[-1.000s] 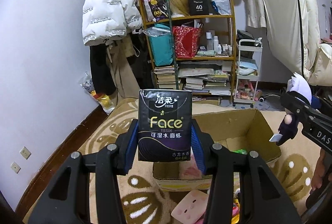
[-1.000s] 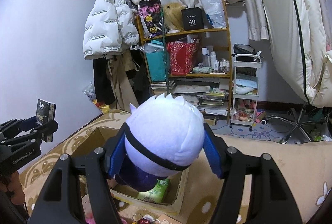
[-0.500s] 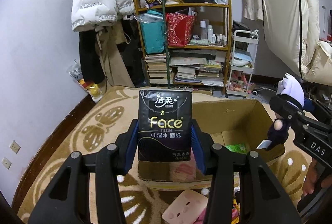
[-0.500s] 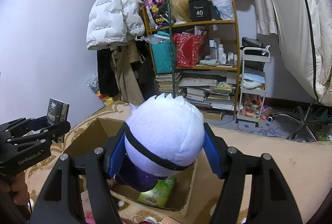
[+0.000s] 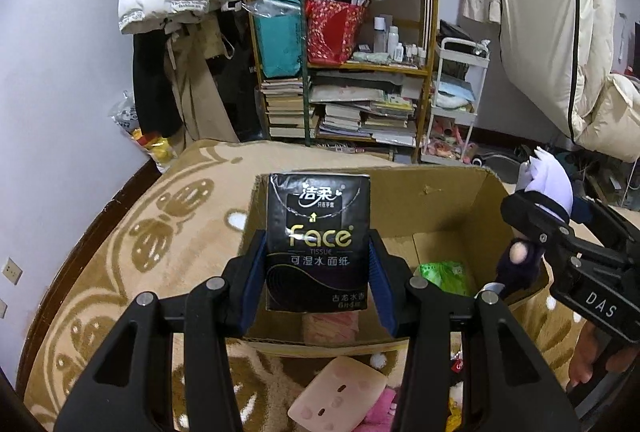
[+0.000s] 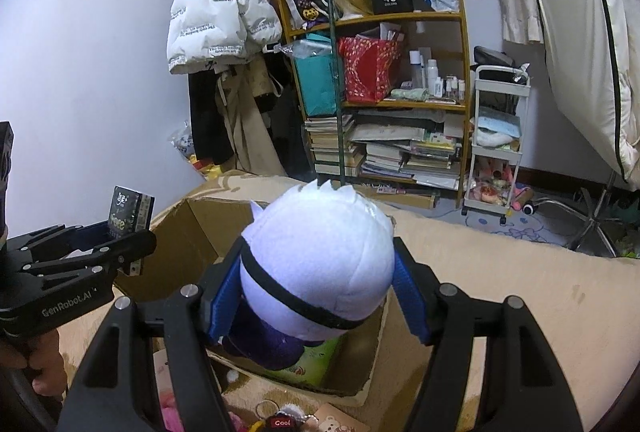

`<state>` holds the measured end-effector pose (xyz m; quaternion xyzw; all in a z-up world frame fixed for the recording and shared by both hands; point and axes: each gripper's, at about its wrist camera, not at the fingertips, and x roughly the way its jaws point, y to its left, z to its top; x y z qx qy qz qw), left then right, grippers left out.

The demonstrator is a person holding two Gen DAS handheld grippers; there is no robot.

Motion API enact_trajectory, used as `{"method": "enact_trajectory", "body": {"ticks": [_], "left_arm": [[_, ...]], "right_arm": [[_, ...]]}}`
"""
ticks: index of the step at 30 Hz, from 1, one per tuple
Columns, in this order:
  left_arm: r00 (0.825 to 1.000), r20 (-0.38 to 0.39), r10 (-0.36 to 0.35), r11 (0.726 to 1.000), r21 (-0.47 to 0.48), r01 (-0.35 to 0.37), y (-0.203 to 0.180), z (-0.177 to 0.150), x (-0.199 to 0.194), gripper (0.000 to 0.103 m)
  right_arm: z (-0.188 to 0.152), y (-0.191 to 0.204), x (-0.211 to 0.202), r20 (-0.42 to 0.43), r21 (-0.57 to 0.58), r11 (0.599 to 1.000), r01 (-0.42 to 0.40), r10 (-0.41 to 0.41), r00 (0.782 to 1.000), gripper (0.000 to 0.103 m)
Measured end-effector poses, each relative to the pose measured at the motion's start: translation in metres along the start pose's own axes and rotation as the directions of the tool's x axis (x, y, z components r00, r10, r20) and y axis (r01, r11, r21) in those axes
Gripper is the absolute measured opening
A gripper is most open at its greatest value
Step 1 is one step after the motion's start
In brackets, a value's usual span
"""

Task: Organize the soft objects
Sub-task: 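Drop the Face pack into the box with the left gripper while the right gripper releases the doll inside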

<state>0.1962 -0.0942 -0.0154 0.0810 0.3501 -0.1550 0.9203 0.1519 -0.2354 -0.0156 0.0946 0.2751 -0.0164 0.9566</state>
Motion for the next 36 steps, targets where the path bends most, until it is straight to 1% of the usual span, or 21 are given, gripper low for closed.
{"method": "enact_trajectory", "body": {"ticks": [4, 12, 15, 17, 20, 21, 22, 23, 26, 28, 30, 31, 33, 36], "left_arm": [[0.999, -0.033, -0.031, 0.999, -0.008, 0.031, -0.002, -0.003, 0.006, 0.046], [0.997, -0.071, -0.017, 1.000, 0.009, 0.018, -0.005, -0.008, 0.019, 0.046], [0.997, -0.072, -0.009, 1.000, 0.014, 0.010, -0.006, -0.011, 0.021, 0.056], [0.998, -0.069, -0.006, 1.000, 0.016, 0.007, -0.006, -0.012, 0.020, 0.057], [0.996, -0.093, -0.011, 1.000, 0.001, 0.011, -0.003, -0.014, 0.019, 0.058], [0.995, -0.097, -0.008, 1.000, -0.002, 0.008, -0.002, -0.015, 0.018, 0.060], [0.995, -0.100, 0.000, 1.000, -0.002, 0.000, -0.001, -0.016, 0.015, 0.064], [0.995, -0.098, 0.008, 1.000, 0.000, -0.008, 0.000, -0.017, 0.013, 0.065], [0.995, -0.091, 0.031, 1.000, 0.008, -0.030, 0.003, -0.017, 0.007, 0.069], [0.995, -0.088, 0.045, 0.999, 0.005, -0.044, 0.006, -0.018, 0.001, 0.079], [0.995, -0.082, 0.051, 0.999, -0.007, -0.052, 0.009, -0.017, -0.005, 0.085], [0.995, -0.082, 0.052, 0.999, -0.013, -0.053, 0.011, -0.016, -0.008, 0.087], [0.995, -0.086, 0.050, 0.998, -0.023, -0.052, 0.015, -0.017, -0.013, 0.090], [0.994, -0.102, 0.050, 0.998, -0.042, -0.054, 0.021, -0.020, -0.022, 0.095]], "right_arm": [[-0.003, -0.004, 0.004, -0.025, 0.021, 1.000, -0.007, 0.008, 1.000, 0.072], [-0.007, -0.007, 0.008, -0.050, 0.035, 0.999, -0.028, 0.030, 0.998, 0.074], [-0.007, -0.007, 0.008, -0.052, 0.038, 0.999, -0.036, 0.038, 0.998, 0.076], [-0.008, -0.007, 0.007, -0.051, 0.040, 0.998, -0.040, 0.042, 0.998, 0.077], [-0.008, -0.008, 0.005, -0.048, 0.041, 0.998, -0.044, 0.046, 0.998, 0.079], [-0.008, -0.008, 0.005, -0.046, 0.042, 0.998, -0.048, 0.050, 0.998, 0.083], [-0.007, -0.008, 0.004, -0.043, 0.043, 0.998, -0.052, 0.054, 0.998, 0.084], [-0.006, -0.008, 0.004, -0.041, 0.044, 0.998, -0.053, 0.055, 0.998, 0.086], [-0.006, -0.008, 0.003, -0.044, 0.048, 0.997, -0.055, 0.057, 0.997, 0.086], [-0.005, -0.008, 0.001, -0.042, 0.050, 0.997, -0.055, 0.057, 0.998, 0.086], [-0.005, -0.007, -0.003, -0.038, 0.050, 0.997, -0.056, 0.058, 0.998, 0.086], [-0.005, -0.007, -0.005, -0.036, 0.048, 0.997, -0.056, 0.057, 0.998, 0.088], [-0.002, -0.005, -0.010, -0.029, 0.045, 0.998, -0.054, 0.055, 0.998, 0.099], [-0.001, -0.004, -0.019, -0.021, 0.059, 0.996, -0.068, 0.069, 0.997, 0.101]]}}
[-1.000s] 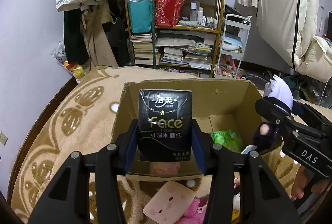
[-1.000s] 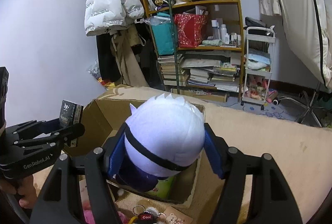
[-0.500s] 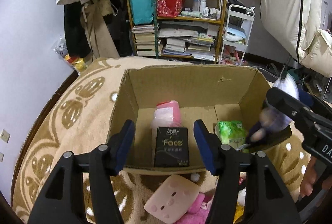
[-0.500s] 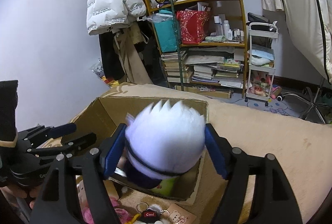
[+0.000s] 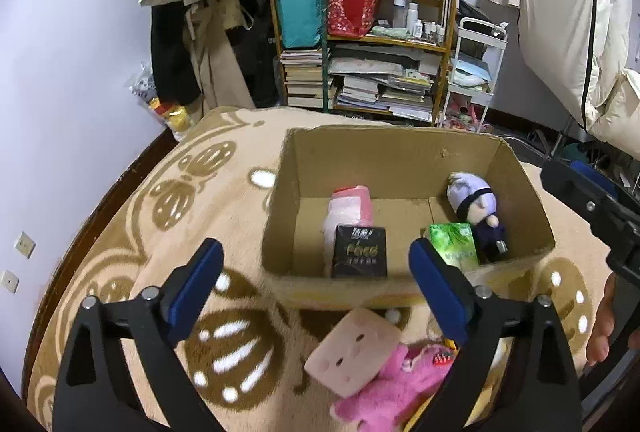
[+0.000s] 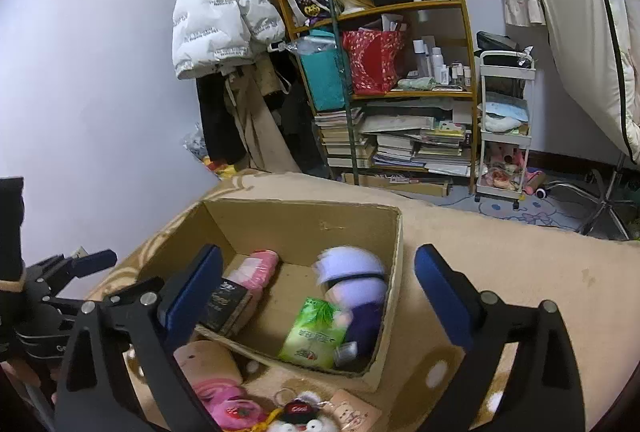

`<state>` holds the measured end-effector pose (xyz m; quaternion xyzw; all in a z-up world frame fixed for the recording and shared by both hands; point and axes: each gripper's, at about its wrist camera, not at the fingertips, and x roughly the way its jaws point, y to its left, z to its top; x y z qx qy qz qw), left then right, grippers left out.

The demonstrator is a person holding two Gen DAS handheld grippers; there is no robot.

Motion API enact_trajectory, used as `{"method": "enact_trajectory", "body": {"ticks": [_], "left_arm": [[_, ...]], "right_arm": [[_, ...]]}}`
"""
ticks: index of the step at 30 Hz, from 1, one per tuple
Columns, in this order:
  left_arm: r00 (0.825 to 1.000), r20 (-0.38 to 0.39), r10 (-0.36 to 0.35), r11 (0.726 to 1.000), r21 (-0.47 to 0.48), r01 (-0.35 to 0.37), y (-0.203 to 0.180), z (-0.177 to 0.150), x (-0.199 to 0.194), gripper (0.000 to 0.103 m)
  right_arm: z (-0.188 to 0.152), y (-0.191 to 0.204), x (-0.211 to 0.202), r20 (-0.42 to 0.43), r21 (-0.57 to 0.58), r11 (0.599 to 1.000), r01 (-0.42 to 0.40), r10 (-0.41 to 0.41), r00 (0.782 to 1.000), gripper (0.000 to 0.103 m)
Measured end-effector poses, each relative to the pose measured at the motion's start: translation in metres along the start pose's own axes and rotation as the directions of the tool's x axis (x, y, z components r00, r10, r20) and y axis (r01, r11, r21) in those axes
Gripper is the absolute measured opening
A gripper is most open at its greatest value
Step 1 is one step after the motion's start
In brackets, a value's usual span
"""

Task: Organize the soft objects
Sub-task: 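Drop the Face pack into the box with the left gripper while the right gripper releases the doll inside, then lower the left gripper onto the pink-white marshmallow plush and grasp it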

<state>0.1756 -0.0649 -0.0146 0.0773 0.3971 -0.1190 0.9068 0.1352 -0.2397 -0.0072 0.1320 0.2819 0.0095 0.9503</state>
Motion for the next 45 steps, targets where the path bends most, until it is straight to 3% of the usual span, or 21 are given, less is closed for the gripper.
{"method": "enact_trajectory", "body": {"ticks": [12, 25, 35, 45], "left_arm": [[0.996, -0.089, 0.016, 1.000, 0.010, -0.015, 0.013, -0.026, -0.032, 0.099], [0.982, -0.188, 0.021, 0.997, 0.070, -0.008, 0.008, -0.049, -0.037, 0.100], [0.966, -0.255, -0.048, 0.998, 0.017, 0.054, 0.022, -0.056, -0.008, 0.100], [0.952, -0.297, -0.077, 0.994, 0.057, 0.098, 0.013, -0.057, 0.021, 0.100]], "right_arm": [[-0.018, 0.005, -0.041, -0.066, 0.042, 0.999, -0.009, 0.011, 0.998, 0.103], [-0.049, 0.020, -0.052, -0.222, 0.096, 0.995, -0.005, 0.026, 0.975, 0.103], [-0.080, 0.019, -0.040, -0.342, 0.114, 0.993, 0.000, 0.040, 0.939, 0.103], [-0.104, 0.031, -0.014, -0.448, 0.074, 0.997, -0.021, 0.052, 0.892, 0.103]]}}
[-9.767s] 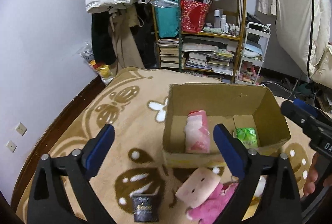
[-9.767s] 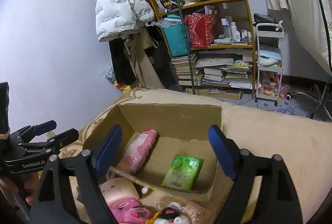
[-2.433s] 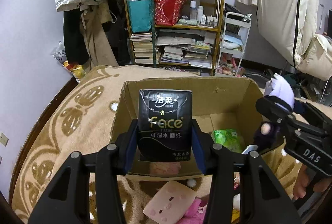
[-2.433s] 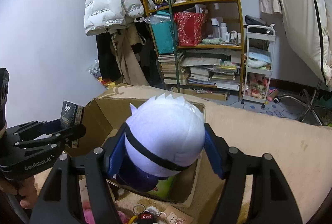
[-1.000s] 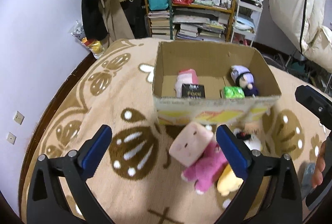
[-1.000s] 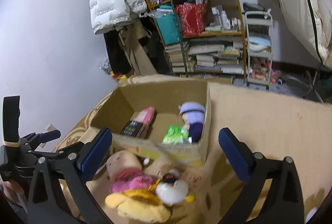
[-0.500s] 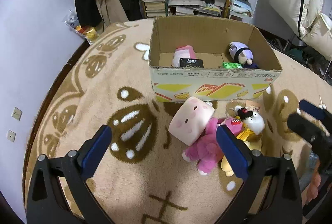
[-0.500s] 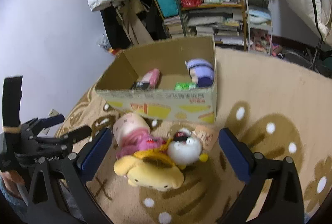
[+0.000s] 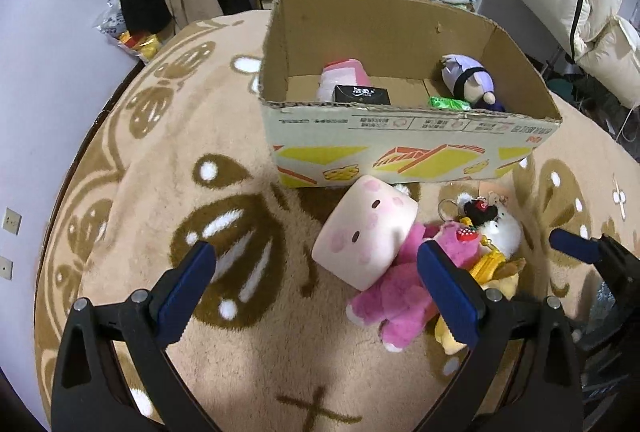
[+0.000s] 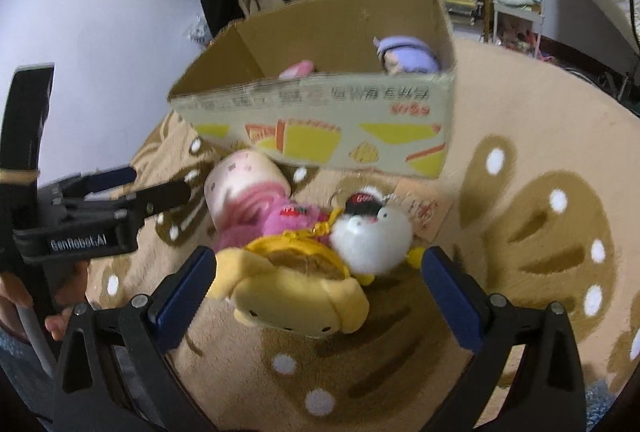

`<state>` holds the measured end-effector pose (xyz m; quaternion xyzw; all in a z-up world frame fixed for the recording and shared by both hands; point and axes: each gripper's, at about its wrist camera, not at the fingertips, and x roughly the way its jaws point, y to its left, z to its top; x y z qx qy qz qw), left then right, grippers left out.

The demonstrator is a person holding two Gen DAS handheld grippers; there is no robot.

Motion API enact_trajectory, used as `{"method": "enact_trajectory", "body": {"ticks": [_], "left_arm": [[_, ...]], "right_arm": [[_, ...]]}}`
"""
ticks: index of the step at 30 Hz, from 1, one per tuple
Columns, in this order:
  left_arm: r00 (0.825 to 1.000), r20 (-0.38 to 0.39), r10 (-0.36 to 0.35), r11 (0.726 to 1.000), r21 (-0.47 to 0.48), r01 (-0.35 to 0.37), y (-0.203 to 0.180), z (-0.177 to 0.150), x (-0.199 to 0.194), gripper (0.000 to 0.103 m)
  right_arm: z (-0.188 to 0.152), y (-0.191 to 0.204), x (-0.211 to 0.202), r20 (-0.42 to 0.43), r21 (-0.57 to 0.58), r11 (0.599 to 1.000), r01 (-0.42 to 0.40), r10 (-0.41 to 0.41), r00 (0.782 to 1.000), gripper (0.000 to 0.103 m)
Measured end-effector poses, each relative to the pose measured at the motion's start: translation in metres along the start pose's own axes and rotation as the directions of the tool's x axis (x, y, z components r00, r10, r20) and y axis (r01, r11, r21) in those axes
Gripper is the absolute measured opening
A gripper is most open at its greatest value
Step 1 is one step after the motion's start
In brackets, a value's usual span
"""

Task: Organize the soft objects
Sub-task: 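Lower the left gripper onto the pink-white marshmallow plush and grasp it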

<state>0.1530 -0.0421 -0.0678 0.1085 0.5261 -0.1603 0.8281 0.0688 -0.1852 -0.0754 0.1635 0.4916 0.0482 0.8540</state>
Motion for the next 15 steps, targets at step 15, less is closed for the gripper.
{"method": "enact_trajectory", "body": {"ticks": [15], "left_arm": [[0.996, -0.089, -0.021, 0.997, 0.070, 0.027, -0.014, 0.008, 0.052, 0.100]], "right_arm": [[-0.009, -0.001, 0.054, -0.165, 0.023, 0.999, -0.044, 0.047, 0.985, 0.103]]}}
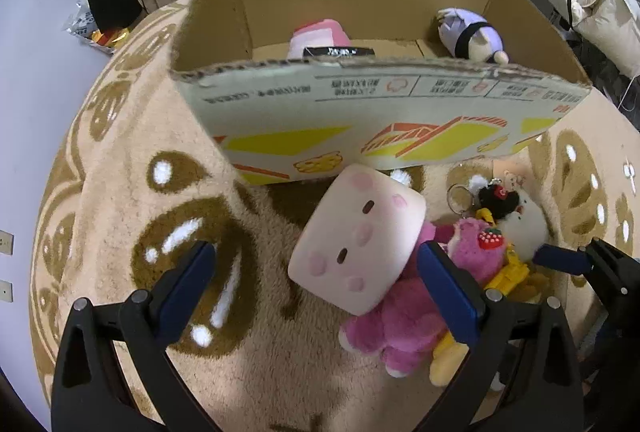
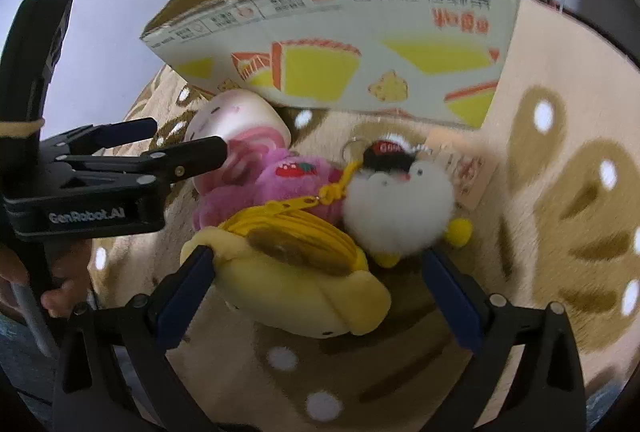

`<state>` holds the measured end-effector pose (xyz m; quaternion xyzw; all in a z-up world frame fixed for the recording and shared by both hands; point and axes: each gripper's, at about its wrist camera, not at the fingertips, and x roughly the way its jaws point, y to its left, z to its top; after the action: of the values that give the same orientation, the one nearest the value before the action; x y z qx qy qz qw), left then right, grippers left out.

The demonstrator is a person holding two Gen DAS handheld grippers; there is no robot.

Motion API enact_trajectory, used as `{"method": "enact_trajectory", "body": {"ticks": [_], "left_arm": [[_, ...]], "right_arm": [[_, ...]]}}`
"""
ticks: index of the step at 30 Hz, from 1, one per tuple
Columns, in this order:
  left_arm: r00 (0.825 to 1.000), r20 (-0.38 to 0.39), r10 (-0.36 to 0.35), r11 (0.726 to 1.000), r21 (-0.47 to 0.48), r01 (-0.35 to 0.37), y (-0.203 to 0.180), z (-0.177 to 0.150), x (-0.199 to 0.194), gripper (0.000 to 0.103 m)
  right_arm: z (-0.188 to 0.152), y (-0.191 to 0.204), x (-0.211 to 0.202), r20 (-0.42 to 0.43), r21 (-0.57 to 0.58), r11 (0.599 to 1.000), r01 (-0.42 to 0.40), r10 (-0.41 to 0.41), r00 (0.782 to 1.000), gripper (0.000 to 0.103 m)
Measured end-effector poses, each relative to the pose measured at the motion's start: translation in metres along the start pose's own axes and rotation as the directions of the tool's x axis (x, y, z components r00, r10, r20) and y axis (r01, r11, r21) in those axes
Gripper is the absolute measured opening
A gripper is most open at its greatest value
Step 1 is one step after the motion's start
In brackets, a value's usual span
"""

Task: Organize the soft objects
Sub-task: 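Lower the left gripper onto the pink-white marshmallow plush and grasp it, then lift the marshmallow plush with the left gripper while the right gripper grasps the yellow dog plush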

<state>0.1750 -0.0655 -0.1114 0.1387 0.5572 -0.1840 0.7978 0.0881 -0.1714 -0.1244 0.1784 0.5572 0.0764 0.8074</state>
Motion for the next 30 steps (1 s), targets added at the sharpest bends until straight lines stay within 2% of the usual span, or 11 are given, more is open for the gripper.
{"method": "enact_trajectory", "body": {"ticks": [5, 8, 11, 13, 14, 19, 26, 29, 30], "left_arm": [[0.999, -0.006, -0.046, 0.998, -0.045, 0.045, 0.007, 0.004, 0.012, 0.099], [0.997, 0.004, -0.079, 0.995, -0.057, 0.079, 0.009, 0.006, 0.015, 0.092], [0.991, 0.008, -0.132, 0.989, -0.070, 0.133, 0.010, 0.006, 0.017, 0.076], [0.988, 0.015, -0.155, 0.985, -0.075, 0.155, 0.009, 0.005, 0.016, 0.058], [0.985, 0.017, -0.169, 0.983, -0.075, 0.170, 0.007, 0.004, 0.015, 0.056], [0.988, 0.026, -0.150, 0.986, -0.070, 0.152, 0.001, 0.000, 0.012, 0.042], [0.995, 0.040, -0.093, 0.989, -0.114, 0.097, 0.010, -0.017, -0.006, 0.039], [0.996, 0.056, -0.065, 0.988, -0.138, 0.073, 0.018, -0.028, -0.016, 0.040], [0.997, 0.066, -0.049, 0.988, -0.143, 0.058, 0.018, -0.031, -0.020, 0.040]], "right_arm": [[-0.001, -0.009, 0.002, -0.018, 0.040, 0.998, -0.037, 0.038, 0.999, 0.102], [-0.004, -0.009, 0.000, -0.032, 0.057, 0.995, -0.081, 0.083, 0.996, 0.091], [-0.004, -0.018, -0.004, -0.040, 0.115, 0.985, -0.131, 0.137, 0.990, 0.082], [-0.005, -0.020, -0.005, -0.044, 0.109, 0.985, -0.133, 0.138, 0.989, 0.081], [-0.006, -0.020, -0.006, -0.045, 0.100, 0.987, -0.129, 0.134, 0.990, 0.079], [-0.007, -0.017, -0.009, -0.039, 0.081, 0.990, -0.117, 0.121, 0.992, 0.076], [-0.008, -0.001, -0.017, -0.008, 0.035, 0.997, -0.068, 0.068, 0.998, 0.073], [-0.009, -0.002, -0.024, 0.015, 0.027, 0.999, -0.044, 0.043, 0.999, 0.068], [-0.010, -0.003, -0.026, 0.022, 0.028, 0.999, -0.043, 0.043, 0.999, 0.062]]}}
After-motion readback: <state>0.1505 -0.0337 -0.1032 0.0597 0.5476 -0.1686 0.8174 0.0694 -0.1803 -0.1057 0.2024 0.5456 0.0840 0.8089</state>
